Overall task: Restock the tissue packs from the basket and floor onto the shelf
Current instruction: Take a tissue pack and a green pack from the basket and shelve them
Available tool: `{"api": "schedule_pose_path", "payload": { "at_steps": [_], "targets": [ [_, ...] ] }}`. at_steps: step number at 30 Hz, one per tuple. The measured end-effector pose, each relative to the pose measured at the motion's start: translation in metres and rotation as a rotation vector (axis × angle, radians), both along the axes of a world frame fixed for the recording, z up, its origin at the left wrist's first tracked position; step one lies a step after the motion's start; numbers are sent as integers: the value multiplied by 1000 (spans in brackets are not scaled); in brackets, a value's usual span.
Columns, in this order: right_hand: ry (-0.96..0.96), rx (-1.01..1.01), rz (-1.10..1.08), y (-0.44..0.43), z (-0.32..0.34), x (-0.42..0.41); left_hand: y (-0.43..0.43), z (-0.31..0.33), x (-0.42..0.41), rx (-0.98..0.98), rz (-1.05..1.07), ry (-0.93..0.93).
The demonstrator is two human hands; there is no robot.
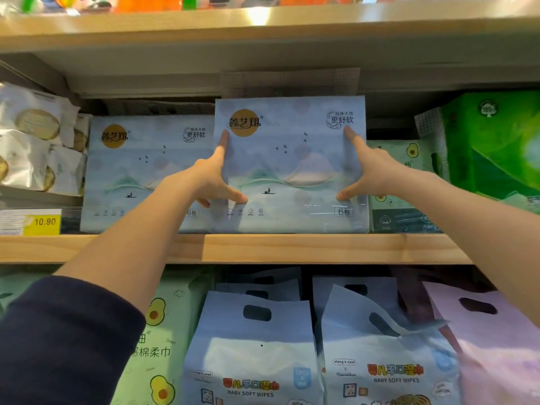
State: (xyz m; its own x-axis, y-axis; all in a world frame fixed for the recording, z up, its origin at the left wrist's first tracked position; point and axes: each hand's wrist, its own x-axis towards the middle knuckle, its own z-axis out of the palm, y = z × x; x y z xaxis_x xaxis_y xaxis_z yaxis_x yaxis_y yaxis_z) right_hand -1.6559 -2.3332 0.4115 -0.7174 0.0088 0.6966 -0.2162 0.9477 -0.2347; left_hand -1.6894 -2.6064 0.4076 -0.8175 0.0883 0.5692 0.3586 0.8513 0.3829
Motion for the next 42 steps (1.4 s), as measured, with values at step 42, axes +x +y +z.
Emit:
{"api": "schedule_pose_path", "payload": {
  "at_steps": [42],
  "targets": [
    [-177, 15, -86, 4, -170, 272, -41, -163, 241, -252, -148, 23]
  ]
}}
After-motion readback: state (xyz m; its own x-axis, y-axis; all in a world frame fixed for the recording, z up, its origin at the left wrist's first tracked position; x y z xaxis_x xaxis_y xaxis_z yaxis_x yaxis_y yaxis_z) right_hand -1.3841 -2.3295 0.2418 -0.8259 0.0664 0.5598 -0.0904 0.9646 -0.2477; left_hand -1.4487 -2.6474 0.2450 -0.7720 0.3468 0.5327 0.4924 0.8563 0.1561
